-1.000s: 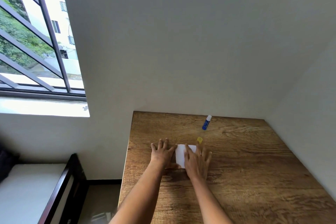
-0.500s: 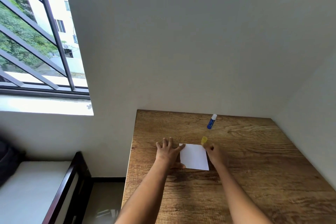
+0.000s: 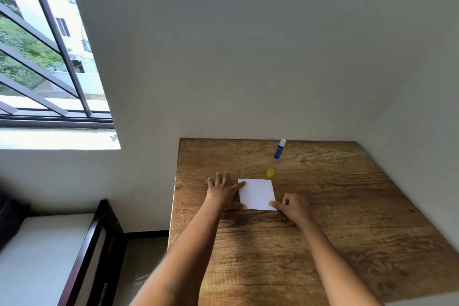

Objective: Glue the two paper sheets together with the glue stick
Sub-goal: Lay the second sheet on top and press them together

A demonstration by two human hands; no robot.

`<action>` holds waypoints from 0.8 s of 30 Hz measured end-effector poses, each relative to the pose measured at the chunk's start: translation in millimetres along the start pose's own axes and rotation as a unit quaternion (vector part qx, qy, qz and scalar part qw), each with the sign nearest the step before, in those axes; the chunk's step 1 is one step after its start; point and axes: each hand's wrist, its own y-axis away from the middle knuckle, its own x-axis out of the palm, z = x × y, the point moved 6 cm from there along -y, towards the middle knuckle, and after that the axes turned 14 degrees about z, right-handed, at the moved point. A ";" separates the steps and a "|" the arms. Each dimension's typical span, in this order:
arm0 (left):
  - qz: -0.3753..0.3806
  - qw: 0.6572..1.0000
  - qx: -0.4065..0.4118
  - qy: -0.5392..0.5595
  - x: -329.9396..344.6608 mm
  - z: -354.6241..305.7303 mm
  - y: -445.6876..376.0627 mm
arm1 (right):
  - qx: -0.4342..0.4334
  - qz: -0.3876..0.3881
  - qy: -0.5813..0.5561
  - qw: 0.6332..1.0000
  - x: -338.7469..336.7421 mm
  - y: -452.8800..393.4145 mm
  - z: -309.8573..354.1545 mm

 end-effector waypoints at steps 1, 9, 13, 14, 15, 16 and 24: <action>-0.003 1.000 0.002 0.006 2.1 1.4 -1.0 | -0.003 -0.001 0.002 1.000 0.7 5.2 -0.3; -0.024 0.998 0.012 0.052 14.7 7.5 -6.4 | -0.181 -0.095 -0.020 0.979 42.0 34.2 86.5; -0.023 0.998 0.011 0.052 14.6 6.7 -7.9 | -0.146 0.047 0.026 0.988 83.7 21.5 88.7; -0.025 0.998 0.013 0.054 14.2 6.8 -7.2 | -0.138 0.049 0.035 0.989 83.0 19.6 83.0; -0.027 0.998 0.015 0.057 13.7 7.1 -6.7 | -0.128 0.048 0.040 0.990 79.6 18.2 76.8; -0.026 0.998 0.020 0.061 14.2 6.7 -6.1 | -0.109 0.047 0.035 0.992 73.9 17.0 69.4; -0.019 0.998 0.026 0.062 15.7 7.2 -8.5 | -0.116 0.004 0.086 0.990 40.9 5.7 75.7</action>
